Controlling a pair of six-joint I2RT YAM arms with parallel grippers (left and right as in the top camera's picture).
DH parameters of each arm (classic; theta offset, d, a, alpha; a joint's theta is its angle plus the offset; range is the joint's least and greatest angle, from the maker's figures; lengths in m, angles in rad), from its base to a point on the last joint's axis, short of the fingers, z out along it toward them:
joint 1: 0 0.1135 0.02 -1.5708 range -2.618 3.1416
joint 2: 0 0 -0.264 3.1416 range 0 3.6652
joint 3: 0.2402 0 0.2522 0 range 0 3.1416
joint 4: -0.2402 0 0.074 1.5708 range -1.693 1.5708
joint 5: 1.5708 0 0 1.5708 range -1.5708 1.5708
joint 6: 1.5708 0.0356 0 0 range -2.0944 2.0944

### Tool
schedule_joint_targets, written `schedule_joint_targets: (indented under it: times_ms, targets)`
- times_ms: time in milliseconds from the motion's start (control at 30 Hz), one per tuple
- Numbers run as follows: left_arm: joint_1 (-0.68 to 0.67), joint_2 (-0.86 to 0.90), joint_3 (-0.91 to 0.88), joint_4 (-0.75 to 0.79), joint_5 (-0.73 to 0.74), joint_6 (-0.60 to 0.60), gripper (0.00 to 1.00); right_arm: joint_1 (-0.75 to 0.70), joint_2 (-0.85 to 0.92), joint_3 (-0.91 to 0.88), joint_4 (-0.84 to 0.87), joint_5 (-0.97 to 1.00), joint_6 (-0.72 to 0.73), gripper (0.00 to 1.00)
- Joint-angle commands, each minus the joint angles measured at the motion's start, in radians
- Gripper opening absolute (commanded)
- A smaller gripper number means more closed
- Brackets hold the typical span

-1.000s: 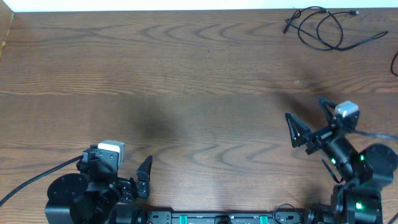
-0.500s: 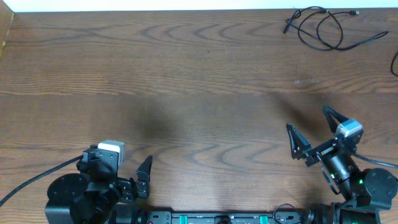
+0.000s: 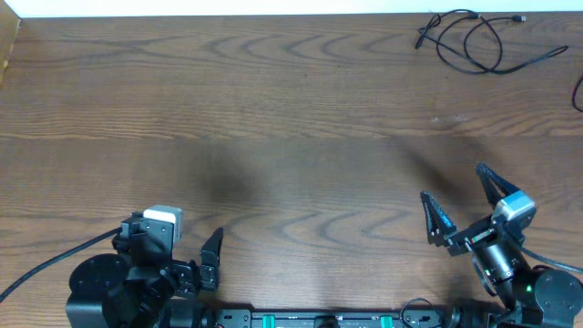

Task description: Untangle cables

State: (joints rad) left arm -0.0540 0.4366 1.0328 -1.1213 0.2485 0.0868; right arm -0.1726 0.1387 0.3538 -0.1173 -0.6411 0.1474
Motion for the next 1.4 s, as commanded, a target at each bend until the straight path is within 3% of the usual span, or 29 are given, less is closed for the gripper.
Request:
schedule_joint_targets:
  times_ms: [0,833,1367]
  targets:
    - [0.002,-0.001,0.007,0.000,0.002,0.018,1.00,0.004,-0.034,-0.005,-0.014,0.011,-0.007,0.99]
    - [0.002,-0.001,0.007,0.000,0.002,0.018,1.00,0.004,-0.120,-0.005,-0.069,0.024,-0.006,0.99]
    - [0.002,-0.001,0.007,0.000,0.002,0.018,1.00,0.004,-0.120,-0.005,-0.237,0.063,-0.079,0.99]
